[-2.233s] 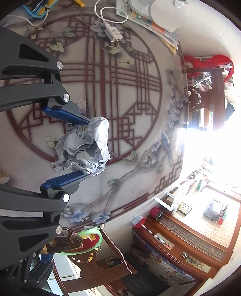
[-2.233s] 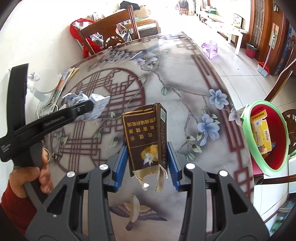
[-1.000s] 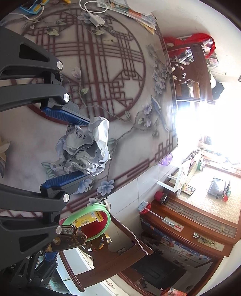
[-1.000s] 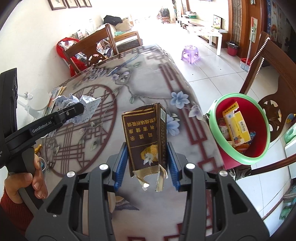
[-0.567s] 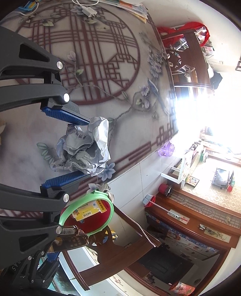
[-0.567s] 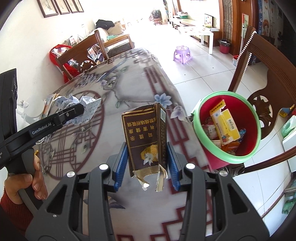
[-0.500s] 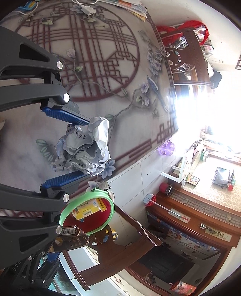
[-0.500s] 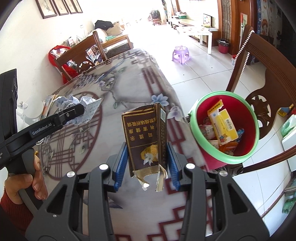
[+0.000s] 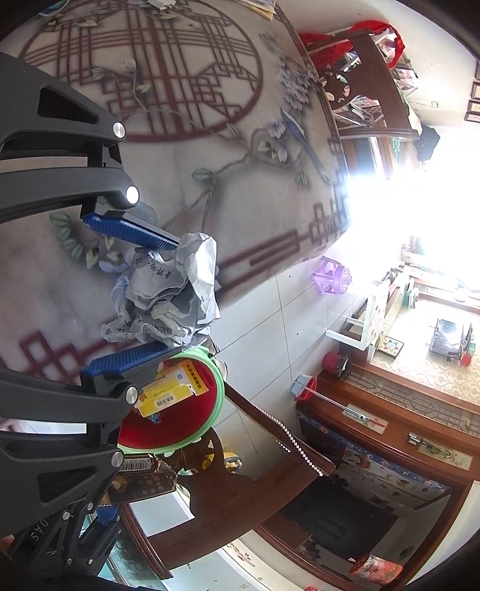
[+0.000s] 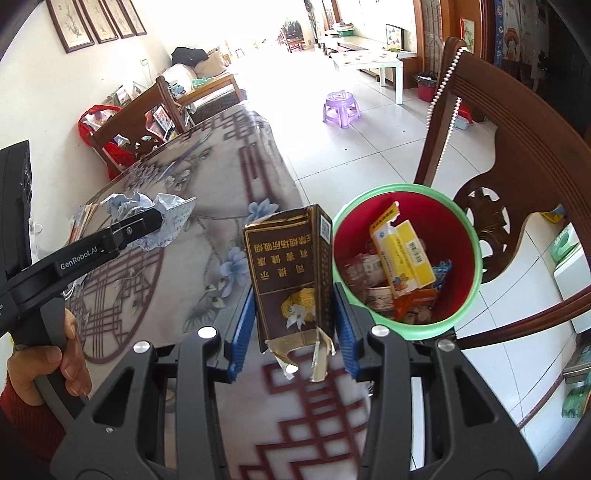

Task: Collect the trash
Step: 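Carry the crumpled paper and cigarette box over the red bin, then open the right tool to drop the cigarette box while the left tool drops the paper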

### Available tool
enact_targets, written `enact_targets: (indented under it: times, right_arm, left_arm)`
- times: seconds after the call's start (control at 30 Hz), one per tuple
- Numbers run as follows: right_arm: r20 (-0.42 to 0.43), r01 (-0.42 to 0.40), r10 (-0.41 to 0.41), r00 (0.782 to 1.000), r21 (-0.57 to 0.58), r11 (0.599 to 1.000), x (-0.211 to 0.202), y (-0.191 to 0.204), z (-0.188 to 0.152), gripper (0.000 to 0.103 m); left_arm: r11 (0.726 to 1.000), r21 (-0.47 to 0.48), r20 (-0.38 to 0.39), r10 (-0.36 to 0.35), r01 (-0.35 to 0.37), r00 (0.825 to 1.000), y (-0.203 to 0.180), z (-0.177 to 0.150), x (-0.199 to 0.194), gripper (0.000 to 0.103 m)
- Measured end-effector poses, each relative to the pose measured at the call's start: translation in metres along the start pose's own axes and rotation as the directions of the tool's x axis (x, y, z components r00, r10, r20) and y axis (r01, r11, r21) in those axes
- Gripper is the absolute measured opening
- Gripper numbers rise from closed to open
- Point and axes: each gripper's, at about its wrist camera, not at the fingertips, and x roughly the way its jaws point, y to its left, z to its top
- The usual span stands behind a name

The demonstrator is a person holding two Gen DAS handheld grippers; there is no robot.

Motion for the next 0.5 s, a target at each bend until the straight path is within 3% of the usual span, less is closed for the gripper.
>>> enact_targets:
  times: [0.3, 0.5]
  right_arm:
    - [-0.019, 0.048, -0.048, 0.999, 0.034, 0.998, 0.008, -0.061, 0.019, 0.04]
    - [-0.017, 0.068, -0.068, 0.998, -0.004, 0.998, 0.021, -0.086, 0.043, 0.043]
  left_arm:
    - [1.0, 0.006, -0.02, 0.006, -0.005, 1.0, -0.044, 0.004, 0.018, 0.048]
    - [0.999, 0.025, -0.028, 0.02, -0.02, 0.999, -0.068, 0.01, 0.026, 0.048]
